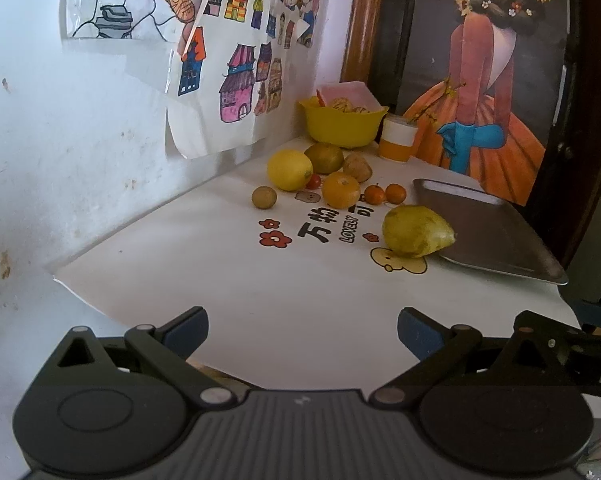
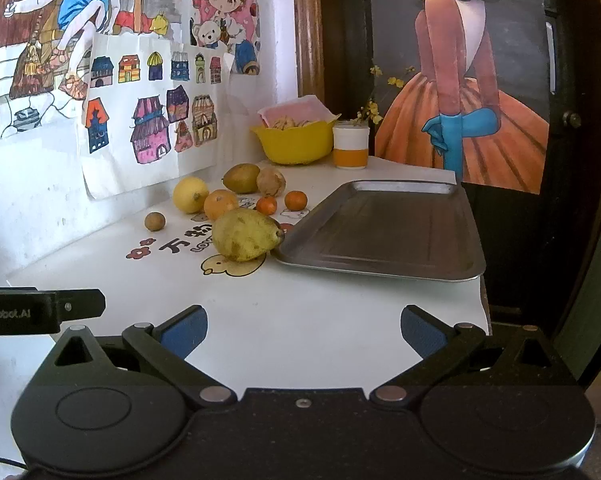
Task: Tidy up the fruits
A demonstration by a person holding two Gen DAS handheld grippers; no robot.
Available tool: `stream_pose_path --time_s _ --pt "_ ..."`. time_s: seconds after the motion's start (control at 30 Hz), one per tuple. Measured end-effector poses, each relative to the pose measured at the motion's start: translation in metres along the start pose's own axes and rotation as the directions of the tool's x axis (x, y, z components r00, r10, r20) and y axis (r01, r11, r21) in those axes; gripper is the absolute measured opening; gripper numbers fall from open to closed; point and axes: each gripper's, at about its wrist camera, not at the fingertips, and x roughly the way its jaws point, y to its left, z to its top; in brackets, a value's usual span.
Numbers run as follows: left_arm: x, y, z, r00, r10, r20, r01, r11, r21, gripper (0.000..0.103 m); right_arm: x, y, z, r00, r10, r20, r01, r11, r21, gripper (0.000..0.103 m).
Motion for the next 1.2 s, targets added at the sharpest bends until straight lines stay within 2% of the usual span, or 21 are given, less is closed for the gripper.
stream_pose_path --time_s 0.17,0.37,0.5,0.73,0.83,1.0,1.2 --pt "0.006 -0.002 0.012 1.0 0.021 -0.004 -0.021 0.999 0.027 0.103 0.004 0.001 0.009 1.0 0.031 -0.004 -0.031 0.999 -0.029 0.102" --pt "0.016 -0.002 0.033 0.999 0.046 0.0 -0.046 0.997 0.055 0.103 0.018 0.0 0.035 0.994 0.105 -0.005 -0.105 0.991 -0.087 0.102" --pt "0.03 -0.003 0.054 0.999 0.039 -0.016 -0.038 0.997 0.074 0.103 0.034 -0.004 0.058 0.986 0.165 -0.038 -0.168 0.981 -0.095 0.102" --pt "0.066 -0.002 0.094 0.998 -0.031 -0.052 0.034 0.997 0.073 0.103 0.073 -0.008 0.078 0.976 0.196 -0.092 -0.209 0.965 -0.159 0.102" --pt "0.082 0.0 0.106 0.999 0.002 -0.046 0.002 0.995 0.103 0.103 0.085 -0.003 0.08 0.97 0.219 -0.107 -0.238 0.946 -0.222 0.102" --pt "0.113 0.011 0.113 0.997 0.035 -0.072 -0.027 0.993 0.115 0.103 0.104 0.004 0.083 0.952 0.273 -0.14 -0.303 0.913 -0.275 0.102" --pt "0.143 0.022 0.113 0.994 0.034 -0.107 -0.021 0.993 0.117 0.103 0.131 0.014 0.086 0.938 0.291 -0.188 -0.338 0.892 -0.302 0.102"
